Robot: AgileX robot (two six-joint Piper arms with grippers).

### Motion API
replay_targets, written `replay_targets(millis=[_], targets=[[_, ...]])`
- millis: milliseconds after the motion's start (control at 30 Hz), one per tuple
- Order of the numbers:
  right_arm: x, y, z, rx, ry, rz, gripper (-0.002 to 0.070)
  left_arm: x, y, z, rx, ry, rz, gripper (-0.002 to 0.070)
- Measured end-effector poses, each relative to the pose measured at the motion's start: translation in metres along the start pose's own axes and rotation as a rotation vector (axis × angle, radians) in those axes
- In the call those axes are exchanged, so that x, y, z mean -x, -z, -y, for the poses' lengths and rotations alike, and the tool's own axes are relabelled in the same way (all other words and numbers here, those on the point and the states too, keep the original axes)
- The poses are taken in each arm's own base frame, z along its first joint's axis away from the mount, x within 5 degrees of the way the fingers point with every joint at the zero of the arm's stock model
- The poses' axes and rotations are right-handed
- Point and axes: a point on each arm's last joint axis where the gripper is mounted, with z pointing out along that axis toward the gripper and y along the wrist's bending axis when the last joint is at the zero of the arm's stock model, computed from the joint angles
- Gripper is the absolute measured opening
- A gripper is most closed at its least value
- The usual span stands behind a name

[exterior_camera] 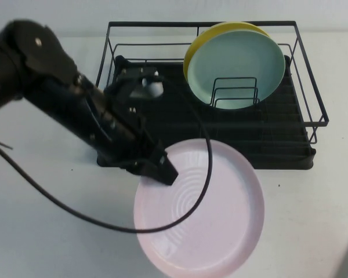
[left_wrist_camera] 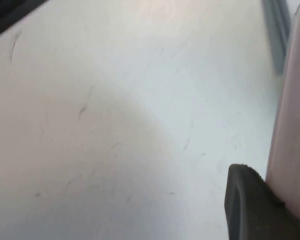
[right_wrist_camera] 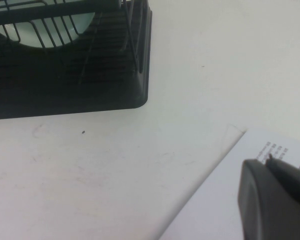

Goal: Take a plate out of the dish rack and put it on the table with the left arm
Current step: Place the plate from the table

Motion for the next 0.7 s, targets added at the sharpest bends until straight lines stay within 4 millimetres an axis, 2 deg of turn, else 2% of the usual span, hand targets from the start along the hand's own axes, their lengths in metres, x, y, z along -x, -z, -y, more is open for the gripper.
replay_targets(millis=[133,233,433,500,700], targets=[[0.000,0.000,0.000,0.000,0.000,0.000,-0.0018,-0.026,-0.031,-0.019,0.063,0.057,0.005,0.0073],[0.000,0.000,0.000,0.000,0.000,0.000,-0.0018,-0.039,-0.045,-0.031,0.146,0.082,0.046,0.0073],[0.000,0.000,0.000,0.000,0.000,0.000,-0.0018,-0.034,-0.052,-0.046,0.245,0.129,0.169,0.0081],[0.000,0.000,0.000,0.000,0.000,0.000,-0.0018,-0.033,-0.057,-0.054,0.271,0.139,0.181,0.0123],[0.000,0.000,0.000,0.000,0.000,0.000,-0.0018,-0.044,-0.085,-0.079,0.320,0.118,0.085,0.0365]])
